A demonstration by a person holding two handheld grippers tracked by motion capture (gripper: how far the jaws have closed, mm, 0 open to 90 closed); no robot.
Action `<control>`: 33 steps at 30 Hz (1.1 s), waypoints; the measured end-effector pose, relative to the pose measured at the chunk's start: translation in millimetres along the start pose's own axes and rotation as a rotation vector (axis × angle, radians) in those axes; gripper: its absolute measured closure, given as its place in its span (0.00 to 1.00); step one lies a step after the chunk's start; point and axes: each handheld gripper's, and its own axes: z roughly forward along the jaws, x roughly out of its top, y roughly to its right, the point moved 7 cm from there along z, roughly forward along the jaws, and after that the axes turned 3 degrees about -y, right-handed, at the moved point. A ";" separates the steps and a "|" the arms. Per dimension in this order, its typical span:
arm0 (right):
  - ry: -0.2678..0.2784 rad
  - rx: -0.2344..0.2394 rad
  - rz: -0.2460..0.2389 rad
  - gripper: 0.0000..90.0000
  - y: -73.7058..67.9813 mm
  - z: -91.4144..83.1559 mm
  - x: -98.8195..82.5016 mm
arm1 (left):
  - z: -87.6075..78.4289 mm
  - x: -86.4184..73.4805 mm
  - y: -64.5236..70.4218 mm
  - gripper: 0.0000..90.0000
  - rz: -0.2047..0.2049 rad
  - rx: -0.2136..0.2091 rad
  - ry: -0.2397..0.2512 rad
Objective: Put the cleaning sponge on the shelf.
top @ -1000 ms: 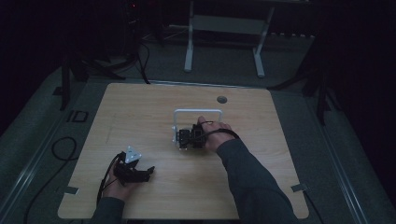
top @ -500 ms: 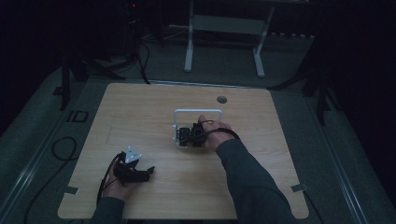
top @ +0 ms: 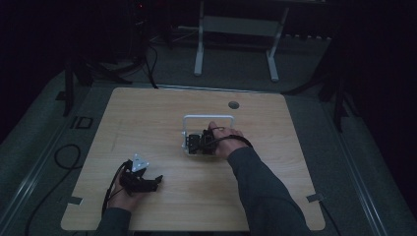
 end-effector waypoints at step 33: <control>0.038 -0.108 0.065 0.60 9.7 5.7 -8.4 | 0.0 0.0 -0.1 0.16 0.001 0.001 0.000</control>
